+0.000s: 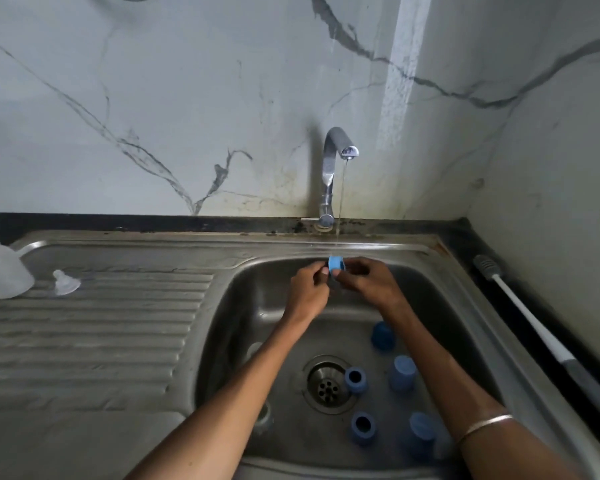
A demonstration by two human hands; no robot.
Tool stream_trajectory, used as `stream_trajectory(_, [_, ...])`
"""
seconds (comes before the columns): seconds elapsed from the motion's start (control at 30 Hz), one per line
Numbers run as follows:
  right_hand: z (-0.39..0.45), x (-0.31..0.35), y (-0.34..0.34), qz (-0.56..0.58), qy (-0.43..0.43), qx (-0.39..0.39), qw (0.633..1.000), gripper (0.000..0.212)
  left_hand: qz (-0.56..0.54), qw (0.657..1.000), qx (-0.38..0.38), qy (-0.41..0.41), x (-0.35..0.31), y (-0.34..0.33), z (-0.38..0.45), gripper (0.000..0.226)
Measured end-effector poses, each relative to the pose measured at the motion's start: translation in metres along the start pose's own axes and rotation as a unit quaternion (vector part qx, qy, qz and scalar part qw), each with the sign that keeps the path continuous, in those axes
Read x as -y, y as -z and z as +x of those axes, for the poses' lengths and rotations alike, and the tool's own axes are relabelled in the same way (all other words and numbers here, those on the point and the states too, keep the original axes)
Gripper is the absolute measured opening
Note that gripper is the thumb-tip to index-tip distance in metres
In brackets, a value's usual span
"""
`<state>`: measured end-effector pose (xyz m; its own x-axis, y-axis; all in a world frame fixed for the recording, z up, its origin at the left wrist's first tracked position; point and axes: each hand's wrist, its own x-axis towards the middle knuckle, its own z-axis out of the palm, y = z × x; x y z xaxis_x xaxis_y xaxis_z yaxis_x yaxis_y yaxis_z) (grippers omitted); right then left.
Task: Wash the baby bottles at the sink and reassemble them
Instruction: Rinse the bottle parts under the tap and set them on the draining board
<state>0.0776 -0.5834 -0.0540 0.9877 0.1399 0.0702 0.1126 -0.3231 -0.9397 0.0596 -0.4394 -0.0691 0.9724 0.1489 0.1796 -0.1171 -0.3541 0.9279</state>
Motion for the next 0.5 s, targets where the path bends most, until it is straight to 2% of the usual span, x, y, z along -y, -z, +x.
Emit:
stream_trajectory(0.2, [0.001, 0.001, 0.001, 0.092, 0.000, -0.018, 0.996, 0.040, -0.105, 0.994, 0.003, 0.021, 0.003, -0.003, -0.005, 0.022])
stream_trajectory(0.4, [-0.002, 0.007, -0.002, 0.065, 0.078, -0.024, 0.995, 0.048, -0.172, 0.984, -0.022, 0.049, -0.006, 0.001, -0.011, 0.016])
stream_trajectory(0.5, [-0.003, 0.008, -0.005, 0.059, 0.086, -0.016, 0.994, 0.047, -0.195, 0.978, -0.027, 0.076, -0.007, 0.003, -0.012, 0.018])
